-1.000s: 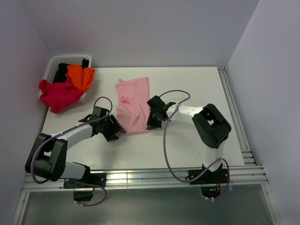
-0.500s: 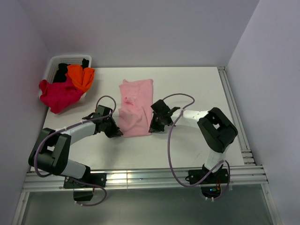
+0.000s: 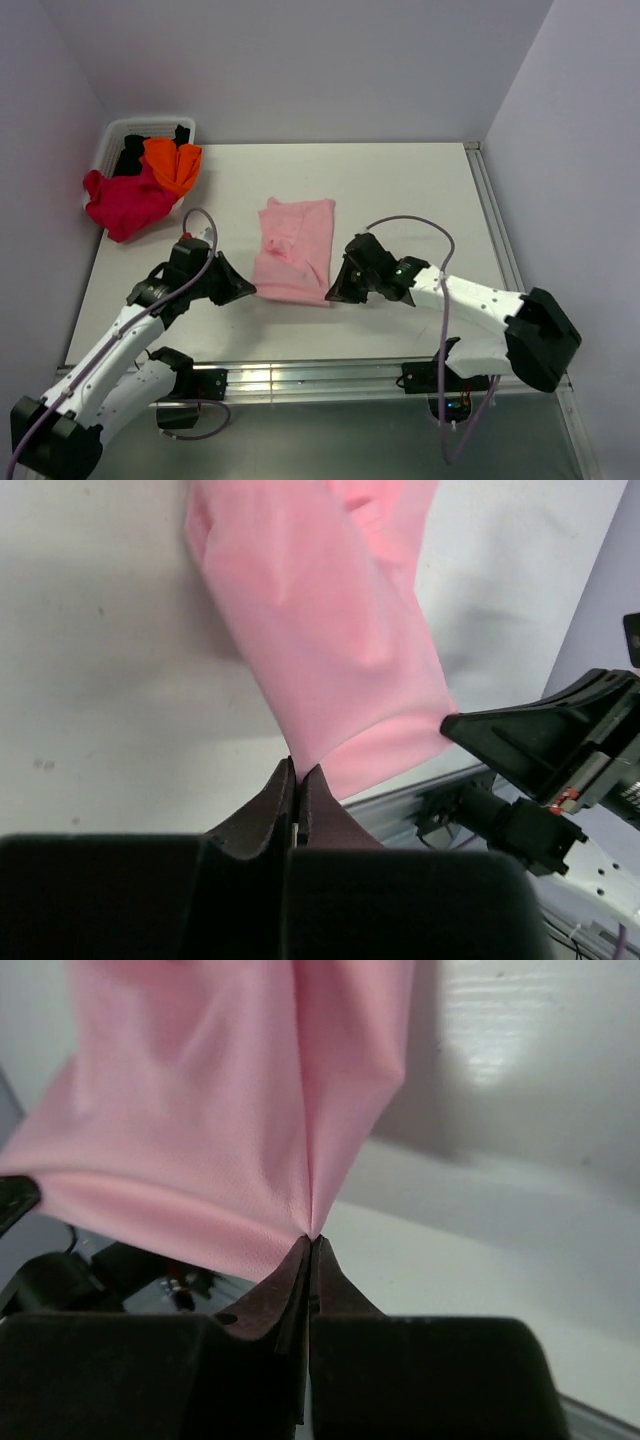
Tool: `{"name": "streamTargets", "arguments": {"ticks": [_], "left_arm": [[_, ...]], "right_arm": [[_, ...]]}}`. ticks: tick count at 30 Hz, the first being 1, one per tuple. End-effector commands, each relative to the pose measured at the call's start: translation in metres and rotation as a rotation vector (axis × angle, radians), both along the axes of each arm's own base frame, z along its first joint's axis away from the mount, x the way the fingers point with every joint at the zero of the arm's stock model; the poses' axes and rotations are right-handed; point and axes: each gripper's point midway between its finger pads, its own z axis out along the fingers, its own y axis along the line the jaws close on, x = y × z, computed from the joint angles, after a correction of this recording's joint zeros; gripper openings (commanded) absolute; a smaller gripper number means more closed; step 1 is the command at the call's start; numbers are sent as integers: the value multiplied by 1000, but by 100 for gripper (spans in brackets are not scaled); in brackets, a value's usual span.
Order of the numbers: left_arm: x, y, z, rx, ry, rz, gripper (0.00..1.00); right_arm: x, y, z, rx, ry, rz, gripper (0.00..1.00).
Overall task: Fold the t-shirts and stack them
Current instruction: Fold the long partially folded tshirt into a neat square
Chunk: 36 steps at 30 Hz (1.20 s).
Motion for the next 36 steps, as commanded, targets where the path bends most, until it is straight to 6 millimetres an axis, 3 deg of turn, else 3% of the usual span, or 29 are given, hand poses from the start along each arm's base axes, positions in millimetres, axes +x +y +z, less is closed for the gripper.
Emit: {"name": "streamTargets", "arguments": {"ticks": [1,6,12,16,18,19,21,22,23,24,25,26,27,28,29,30,31,32,36], "left_arm": [[-15,21,15,49,18,64,0],[-7,20,47,49,-23,65,0],[14,8,68,27,-51,55,0],[32,3,70,50,-44,51,0],[44,1,75,56,-64,46,0],[52,-1,66,71,-37,43,0],[74,-1,72,72,-64,49,0],[85,-4,60,77,-21,39,0],[96,-3,59,80,-21,34,0],[120,2,71,73,-57,62,0],[136,2,50,88,6,59,1],[150,3,46,96,12,50,5],[178,7,62,85,-29,61,13],[196,4,30,94,51,39,65],[226,2,48,98,-13,15,99],[233,7,37,120,52,13,100],[247,7,5,141,126,0,99],[270,7,25,143,68,-4,99],[280,8,36,118,55,29,99]], "right_arm": [[-24,-37,-5,-126,42,-62,0],[-15,-39,46,-89,-47,-73,0],[-4,-34,63,-124,-57,-47,0],[10,-28,67,-135,-67,-44,0],[25,-22,71,-145,-81,-38,0],[35,-23,63,-179,-68,-30,0],[61,-13,81,-169,-99,-29,0],[76,-17,68,-218,-68,-26,0],[99,-8,90,-195,-112,-36,0],[114,-5,94,-197,-118,-35,0],[132,-10,76,-247,-72,-31,0],[159,-1,102,-217,-127,-44,0],[169,-3,99,-243,-100,-44,9],[186,-4,73,-294,-45,-43,26],[214,-3,93,-265,-85,-74,46],[220,-8,89,-286,-49,-78,99],[230,-8,69,-310,-7,-79,100],[245,-8,82,-288,-40,-93,100],[251,-8,87,-253,-70,-103,100]]}}
